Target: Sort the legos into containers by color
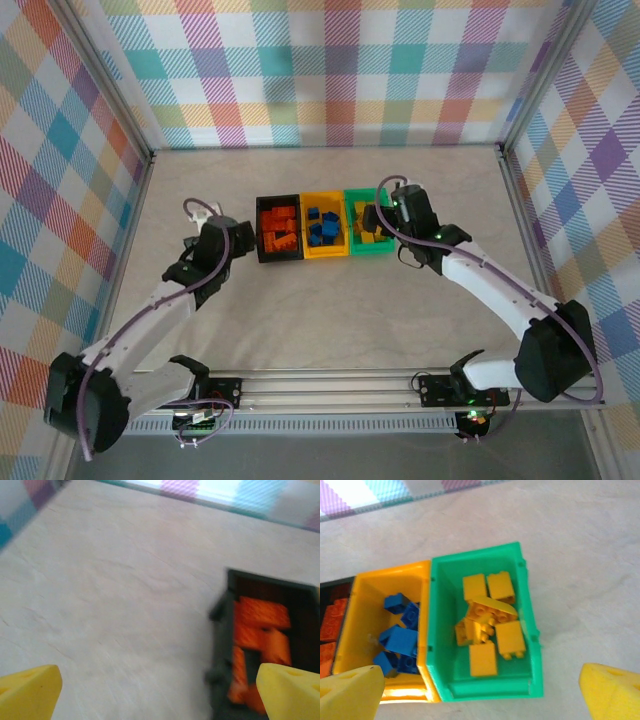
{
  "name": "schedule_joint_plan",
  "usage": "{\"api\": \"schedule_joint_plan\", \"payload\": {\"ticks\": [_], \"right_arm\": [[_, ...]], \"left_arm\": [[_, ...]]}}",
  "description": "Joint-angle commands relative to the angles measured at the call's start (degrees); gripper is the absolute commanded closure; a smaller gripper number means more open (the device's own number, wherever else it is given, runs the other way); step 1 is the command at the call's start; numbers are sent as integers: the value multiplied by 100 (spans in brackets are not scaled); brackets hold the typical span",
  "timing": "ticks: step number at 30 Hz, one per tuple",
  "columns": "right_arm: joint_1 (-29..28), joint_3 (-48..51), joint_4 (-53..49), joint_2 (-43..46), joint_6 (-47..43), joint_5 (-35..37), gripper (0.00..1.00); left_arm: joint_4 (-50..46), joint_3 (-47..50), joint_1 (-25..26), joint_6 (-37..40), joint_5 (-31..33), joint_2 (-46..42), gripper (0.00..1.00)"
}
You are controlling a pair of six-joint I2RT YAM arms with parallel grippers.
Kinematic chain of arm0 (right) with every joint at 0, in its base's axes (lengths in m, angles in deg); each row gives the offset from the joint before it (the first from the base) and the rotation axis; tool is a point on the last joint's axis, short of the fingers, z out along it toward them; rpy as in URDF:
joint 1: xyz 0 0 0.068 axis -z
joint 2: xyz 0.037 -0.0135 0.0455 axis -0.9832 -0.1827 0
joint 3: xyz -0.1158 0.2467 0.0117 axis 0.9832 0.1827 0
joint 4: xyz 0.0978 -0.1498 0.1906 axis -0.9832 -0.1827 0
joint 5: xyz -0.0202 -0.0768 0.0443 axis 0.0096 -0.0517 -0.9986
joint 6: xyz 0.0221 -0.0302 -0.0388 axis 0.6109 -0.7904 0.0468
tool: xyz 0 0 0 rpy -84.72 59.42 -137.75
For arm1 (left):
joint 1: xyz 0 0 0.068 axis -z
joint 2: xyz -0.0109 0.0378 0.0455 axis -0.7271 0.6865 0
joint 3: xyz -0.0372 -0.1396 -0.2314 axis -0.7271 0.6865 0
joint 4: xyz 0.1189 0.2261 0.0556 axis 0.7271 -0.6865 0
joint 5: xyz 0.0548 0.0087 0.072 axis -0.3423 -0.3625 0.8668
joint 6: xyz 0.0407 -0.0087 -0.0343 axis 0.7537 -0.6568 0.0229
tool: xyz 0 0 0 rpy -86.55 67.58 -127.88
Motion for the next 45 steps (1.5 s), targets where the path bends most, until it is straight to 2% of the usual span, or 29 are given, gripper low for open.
{"api": "schedule_joint_plan", "payload": {"ticks": [1, 7, 10, 12, 17, 18, 19, 20, 21, 24, 26, 31, 33, 36, 39, 41, 45], "right_arm": [[84, 163, -54, 227, 59, 282, 0], [716, 349, -400, 424, 273, -206, 0], [1094, 574, -431, 613, 390, -346, 0], [1326, 746, -363, 755, 385, -422, 0], [1840, 1152, 15, 1083, 211, -552, 0], [1902, 1230, 107, 1122, 154, -554, 0], [1986, 1326, 250, 1164, 13, -555, 0], [2054, 1435, 422, 1195, -176, -541, 0], [2083, 1665, 825, 1242, -433, -529, 0], [2132, 2619, 2575, 1408, -1445, -333, 0], [2198, 3103, 3572, 1311, -1802, -109, 0], [2408, 3312, 4832, 147, -2310, -340, 0], [2492, 3411, 5699, -321, -2454, -381, 0], [2742, 3405, 6117, -715, -2446, -984, 0], [2740, 3683, 7377, -1397, -2540, -1166, 0], [2755, 3475, 6688, -1288, -2519, -1336, 0], [2789, 3504, 6842, -1297, -2515, -1371, 0]], "left_arm": [[1310, 220, -660, 640, -57, 607, 0], [2558, 532, -1120, 1538, 137, 1827, 0], [3684, 1029, -1444, 1519, -469, 1883, 0], [3951, 1143, -1642, 1411, -880, 2012, 0], [5529, 1858, -1658, 1727, -1691, 2442, 0], [6113, 2019, -1658, 1854, -1924, 2663, 0], [6145, 2018, -1669, 1854, -1966, 2655, 0], [5635, 1867, -1673, 1810, -1885, 2566, 0], [5889, 1916, -1656, 1840, -1868, 2642, 0], [5762, 1887, -1611, 1821, -1715, 2595, 0], [5812, 1912, -1580, 1825, -1651, 2585, 0], [5780, 1902, -1584, 1850, -1692, 2584, 0], [5790, 1910, -1582, 1850, -1699, 2593, 0], [5791, 1904, -1582, 1845, -1695, 2591, 0], [5790, 1899, -1585, 1843, -1697, 2588, 0], [5789, 1904, -1582, 1843, -1700, 2590, 0], [5784, 1904, -1585, 1848, -1700, 2593, 0]]}}
